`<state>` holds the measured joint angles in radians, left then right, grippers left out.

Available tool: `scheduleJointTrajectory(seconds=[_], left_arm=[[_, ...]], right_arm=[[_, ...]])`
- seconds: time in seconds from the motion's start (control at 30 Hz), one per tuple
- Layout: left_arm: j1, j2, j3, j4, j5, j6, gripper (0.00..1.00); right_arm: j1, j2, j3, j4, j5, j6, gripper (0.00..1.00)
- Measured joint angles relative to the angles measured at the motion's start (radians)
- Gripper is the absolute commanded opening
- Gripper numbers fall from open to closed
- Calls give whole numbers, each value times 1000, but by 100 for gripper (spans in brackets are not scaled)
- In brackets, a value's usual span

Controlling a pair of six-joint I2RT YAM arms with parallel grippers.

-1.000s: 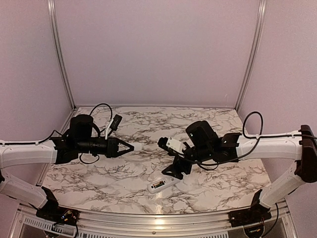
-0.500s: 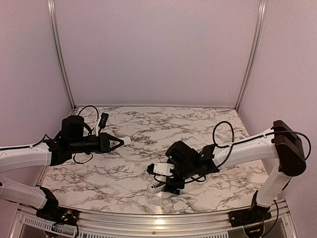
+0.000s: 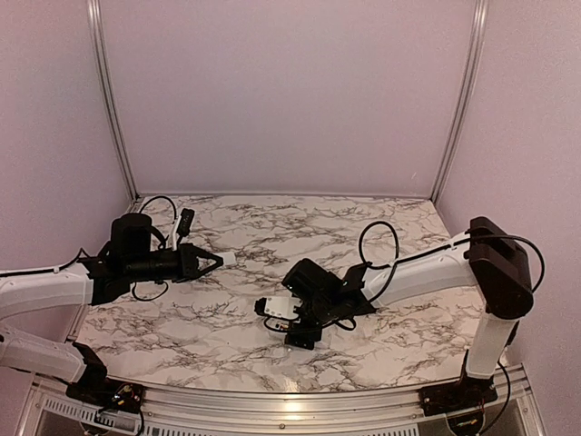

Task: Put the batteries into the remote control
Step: Adjust the remote control without the battery cover at the center of the board.

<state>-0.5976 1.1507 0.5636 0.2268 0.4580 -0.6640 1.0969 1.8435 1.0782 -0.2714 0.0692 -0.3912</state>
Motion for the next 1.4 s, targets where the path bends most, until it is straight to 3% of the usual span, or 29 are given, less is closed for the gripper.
scheduleJointTrajectory(seconds=[0.27,0.57,0.73,1.0,1.4], left_arm=[[11,16,-10,1,16,-21,0],[6,225,100,-60,133,21,0],[-45,354,217,-129,195,62,0],[-150,524,354,-231,275,125,0],[-170,569,372,-262,322,133,0]], right_arm=[[-6,5,15,19,-27,35,92],[-100,-365,-125,110,-264,155,91],[-132,-458,-219,117,-308,211,90],[-130,-428,-290,52,-295,269,90],[-68,-214,-243,-22,-172,271,86]])
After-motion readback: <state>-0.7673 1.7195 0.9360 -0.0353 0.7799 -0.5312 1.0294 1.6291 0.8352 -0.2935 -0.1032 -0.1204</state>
